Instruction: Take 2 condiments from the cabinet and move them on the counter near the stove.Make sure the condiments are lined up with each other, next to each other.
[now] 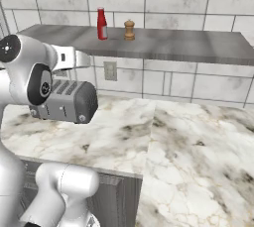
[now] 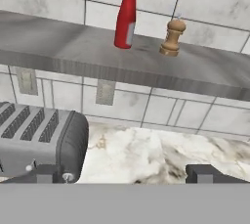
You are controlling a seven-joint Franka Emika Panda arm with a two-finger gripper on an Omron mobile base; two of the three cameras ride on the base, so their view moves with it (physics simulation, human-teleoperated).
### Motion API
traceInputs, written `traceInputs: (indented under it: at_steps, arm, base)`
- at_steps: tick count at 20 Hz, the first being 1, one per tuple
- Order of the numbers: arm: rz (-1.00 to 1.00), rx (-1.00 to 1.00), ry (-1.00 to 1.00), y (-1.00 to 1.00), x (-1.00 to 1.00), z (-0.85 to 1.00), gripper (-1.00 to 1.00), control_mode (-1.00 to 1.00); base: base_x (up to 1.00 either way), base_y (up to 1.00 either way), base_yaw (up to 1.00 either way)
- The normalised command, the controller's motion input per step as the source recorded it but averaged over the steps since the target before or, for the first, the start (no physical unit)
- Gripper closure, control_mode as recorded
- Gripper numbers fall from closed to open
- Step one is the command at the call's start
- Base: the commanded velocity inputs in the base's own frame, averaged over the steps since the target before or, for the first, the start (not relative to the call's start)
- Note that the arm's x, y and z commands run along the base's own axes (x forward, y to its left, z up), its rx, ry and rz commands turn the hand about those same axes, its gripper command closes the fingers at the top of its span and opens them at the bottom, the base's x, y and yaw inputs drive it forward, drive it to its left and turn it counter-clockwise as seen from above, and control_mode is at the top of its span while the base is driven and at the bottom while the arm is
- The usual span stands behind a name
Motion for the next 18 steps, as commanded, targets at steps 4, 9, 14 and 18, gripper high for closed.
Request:
traceInputs:
  at_steps: [4, 9, 14, 18]
  arm:
    - [0.00, 0.00, -0.08, 0.00, 0.00, 0.78, -1.00, -1.00]
    - [0.00, 0.01, 0.00, 0.00, 0.09, 0.57, -1.00, -1.00]
    - [0.00, 0.05, 0.03, 0.00, 0.19, 0.28, -1.00, -1.00]
    - [-0.01, 0.05, 0.07, 0.00, 0.23, 0.02, -1.00, -1.00]
  base:
    - [0.00, 0.00, 0.00]
    - [0.00, 0.00, 0.00]
    - [0.00, 0.00, 0.00]
    - [0.00, 0.00, 0.00]
